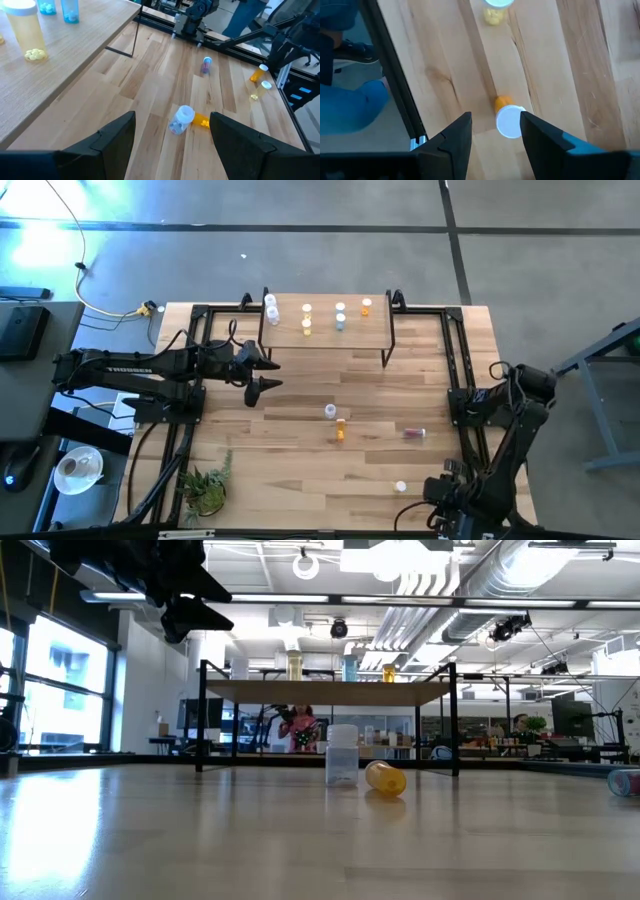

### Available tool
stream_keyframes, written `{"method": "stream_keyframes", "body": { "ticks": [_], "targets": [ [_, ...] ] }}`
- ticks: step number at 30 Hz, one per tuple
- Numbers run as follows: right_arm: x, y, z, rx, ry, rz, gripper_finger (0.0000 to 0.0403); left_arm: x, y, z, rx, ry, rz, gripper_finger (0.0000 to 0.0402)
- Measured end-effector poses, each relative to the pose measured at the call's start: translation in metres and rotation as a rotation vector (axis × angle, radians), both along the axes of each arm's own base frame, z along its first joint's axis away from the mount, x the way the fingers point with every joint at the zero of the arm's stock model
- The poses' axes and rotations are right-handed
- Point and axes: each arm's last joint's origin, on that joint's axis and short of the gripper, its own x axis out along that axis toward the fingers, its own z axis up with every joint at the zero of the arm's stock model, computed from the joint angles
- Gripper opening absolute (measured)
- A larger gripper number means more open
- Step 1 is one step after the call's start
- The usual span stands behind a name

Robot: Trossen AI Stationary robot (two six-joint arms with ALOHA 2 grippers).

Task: Pick and place medicine bottles onto shelf by color
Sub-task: Put the bottom orange pill bottle on the shelf aligned with the other orange pill bottle

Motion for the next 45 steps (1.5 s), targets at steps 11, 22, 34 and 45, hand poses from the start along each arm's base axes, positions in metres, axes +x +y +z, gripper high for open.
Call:
{"method": "stream_keyframes", "body": {
  "ticks": [11,22,34,45],
  "targets": [
    [-0.001,-0.002,-0.009,-0.072,0.041,-0.036,0.0158,0.0,0.0,0.0,0.0,0.0,0.0,0.0243],
    [-0.002,-0.001,-0.01,-0.051,0.058,-0.055,0.0158,0.0,0.0,0.0,0.0,0.0,0.0,0.0243],
    [-0.005,-0.007,-0.023,-0.06,0.092,-0.087,0.0158,0.0,0.0,0.0,0.0,0.0,-0.001,0.0243],
    [-0.004,-0.005,-0.023,-0.055,0.053,-0.092,0.0158,0.0,0.0,0.0,0.0,0.0,-0.001,0.0243]
  ]
}}
